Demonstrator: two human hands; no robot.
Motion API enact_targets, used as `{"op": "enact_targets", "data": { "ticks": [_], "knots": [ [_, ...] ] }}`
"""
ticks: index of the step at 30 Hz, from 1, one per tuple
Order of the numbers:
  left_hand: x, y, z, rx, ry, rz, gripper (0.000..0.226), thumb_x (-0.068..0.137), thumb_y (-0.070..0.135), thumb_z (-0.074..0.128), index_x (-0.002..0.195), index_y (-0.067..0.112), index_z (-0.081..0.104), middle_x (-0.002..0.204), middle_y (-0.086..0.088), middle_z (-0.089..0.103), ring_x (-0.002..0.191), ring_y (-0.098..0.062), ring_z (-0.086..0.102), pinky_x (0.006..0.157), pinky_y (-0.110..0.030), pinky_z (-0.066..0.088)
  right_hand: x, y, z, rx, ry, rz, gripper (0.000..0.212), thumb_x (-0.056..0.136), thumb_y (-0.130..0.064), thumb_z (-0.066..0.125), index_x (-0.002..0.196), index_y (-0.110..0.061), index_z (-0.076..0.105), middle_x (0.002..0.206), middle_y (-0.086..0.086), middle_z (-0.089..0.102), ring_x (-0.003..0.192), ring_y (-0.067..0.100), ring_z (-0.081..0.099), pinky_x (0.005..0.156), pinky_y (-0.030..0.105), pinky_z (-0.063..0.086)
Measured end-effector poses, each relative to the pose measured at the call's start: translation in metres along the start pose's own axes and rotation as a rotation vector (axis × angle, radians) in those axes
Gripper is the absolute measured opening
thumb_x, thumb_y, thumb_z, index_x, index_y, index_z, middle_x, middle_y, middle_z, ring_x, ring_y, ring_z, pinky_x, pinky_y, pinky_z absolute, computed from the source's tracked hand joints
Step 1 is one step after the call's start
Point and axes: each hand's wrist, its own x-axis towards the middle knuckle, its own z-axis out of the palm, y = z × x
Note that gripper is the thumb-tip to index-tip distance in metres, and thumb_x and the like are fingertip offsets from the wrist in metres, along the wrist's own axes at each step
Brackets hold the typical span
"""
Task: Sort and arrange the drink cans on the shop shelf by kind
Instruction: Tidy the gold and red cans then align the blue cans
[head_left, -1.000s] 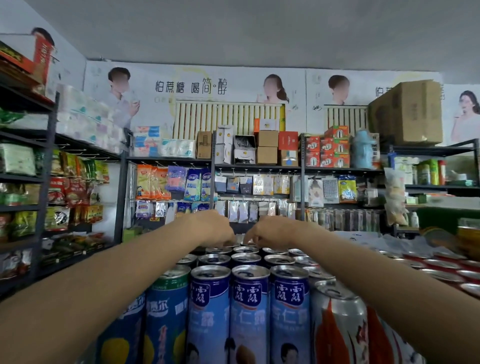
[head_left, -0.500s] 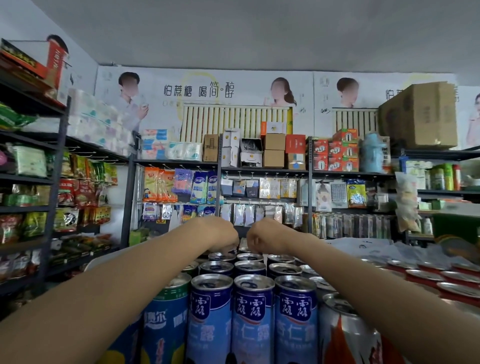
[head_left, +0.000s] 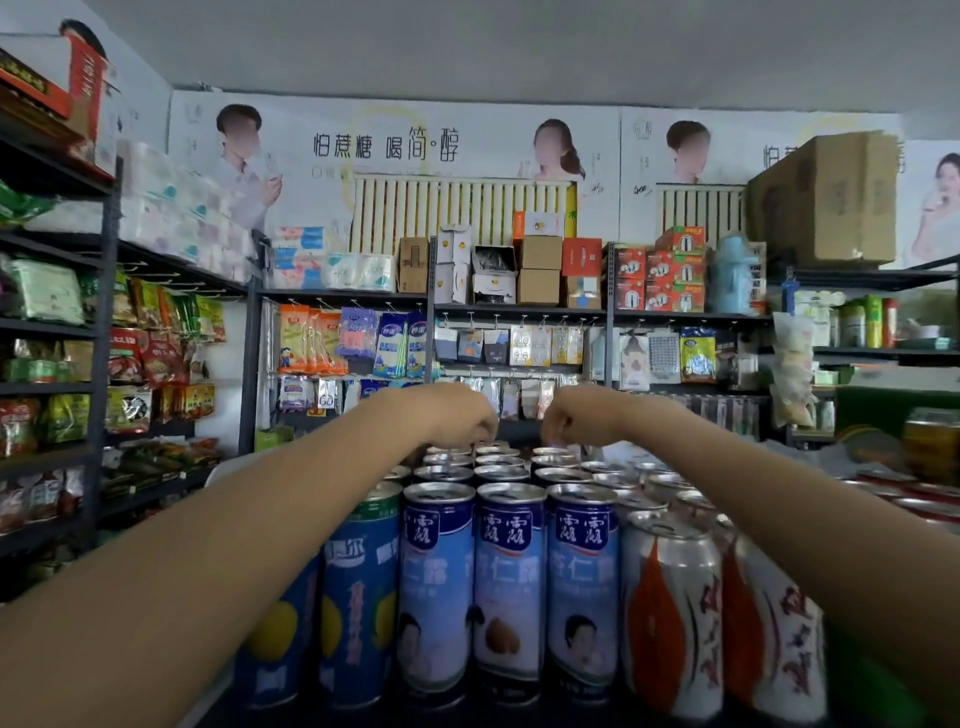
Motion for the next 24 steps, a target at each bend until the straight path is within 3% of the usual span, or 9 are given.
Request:
{"op": "enact_targets", "data": {
  "ticks": [5,9,11,13,16,18,20,24],
  "knots": [
    [-0.011,0.021,0.001,-0.071,-0.03,0.031,0.037,0.097,0.008,0.035,0.124,0.021,0.057,0.131,-0.001,0.053,0.115,-0.02,0.051,0.1,-0.034,0.041,-0.018,-0.003,0.019,0.013,-0.049,0.065,0.035,0.091,0.003,0.042,0.119,-0.007,0.06,0.125,0.008,0.06,0.115,0.02,0.056,0.102,0.03,0.041],
    [-0.023,0.03,-0.002,-0.153,0.088,0.059,0.031,0.098,0.018,0.04,0.124,0.016,0.057,0.125,-0.002,0.057,0.111,-0.019,0.053,0.095,-0.031,0.042,-0.036,-0.014,0.01,0.079,0.132,0.073,0.031,0.094,-0.002,0.044,0.118,-0.009,0.062,0.121,0.005,0.062,0.11,0.019,0.057,0.096,0.026,0.043],
    [-0.03,0.035,0.001,-0.227,0.156,0.079,0.029,0.097,0.025,0.043,0.116,0.012,0.061,0.114,-0.006,0.063,0.1,-0.021,0.058,0.087,-0.032,0.044,-0.055,-0.026,0.008,0.118,0.199,0.017,0.028,0.095,-0.005,0.044,0.114,-0.01,0.065,0.115,0.003,0.064,0.104,0.016,0.059,0.09,0.023,0.042],
    [-0.04,0.04,0.004,-0.285,0.225,0.119,0.031,0.097,0.03,0.044,0.103,0.007,0.064,0.09,-0.008,0.065,0.08,-0.021,0.058,0.072,-0.031,0.044,-0.074,-0.037,0.007,0.121,0.214,-0.035,0.025,0.097,-0.011,0.045,0.109,-0.009,0.066,0.1,-0.001,0.065,0.087,0.011,0.059,0.082,0.023,0.044],
    [-0.06,0.053,0.009,-0.316,0.281,0.16,0.032,0.095,0.035,0.046,0.096,0.009,0.065,0.071,0.005,0.054,0.063,-0.008,0.048,0.057,-0.022,0.035,-0.108,-0.049,0.004,0.139,0.127,-0.051,0.022,0.097,-0.02,0.045,0.095,-0.009,0.064,0.077,-0.007,0.056,0.068,0.008,0.05,0.071,0.025,0.042],
    [-0.074,0.059,0.011,-0.336,0.27,0.183,0.033,0.093,0.039,0.048,0.108,0.014,0.064,0.088,0.008,0.061,0.079,-0.008,0.055,0.069,-0.021,0.041,-0.124,-0.055,0.003,0.115,0.086,-0.056,0.018,0.095,-0.019,0.05,0.103,-0.012,0.064,0.092,-0.004,0.061,0.084,0.01,0.055,0.083,0.025,0.043],
    [-0.083,0.06,0.014,-0.324,0.267,0.193,0.035,0.091,0.037,0.053,0.119,0.017,0.06,0.111,0.004,0.062,0.098,-0.011,0.056,0.083,-0.024,0.042,-0.133,-0.062,0.008,0.067,0.121,-0.027,0.027,0.091,-0.014,0.055,0.117,-0.013,0.06,0.111,0.0,0.062,0.102,0.015,0.056,0.091,0.027,0.041],
    [-0.092,0.067,0.027,-0.246,0.389,0.127,0.034,0.092,0.03,0.054,0.125,0.021,0.054,0.117,-0.001,0.061,0.097,-0.015,0.056,0.085,-0.03,0.044,-0.156,-0.061,0.022,0.151,0.31,0.047,0.037,0.091,-0.01,0.054,0.127,-0.014,0.053,0.126,0.002,0.058,0.115,0.014,0.053,0.092,0.019,0.035]
  ]
}}
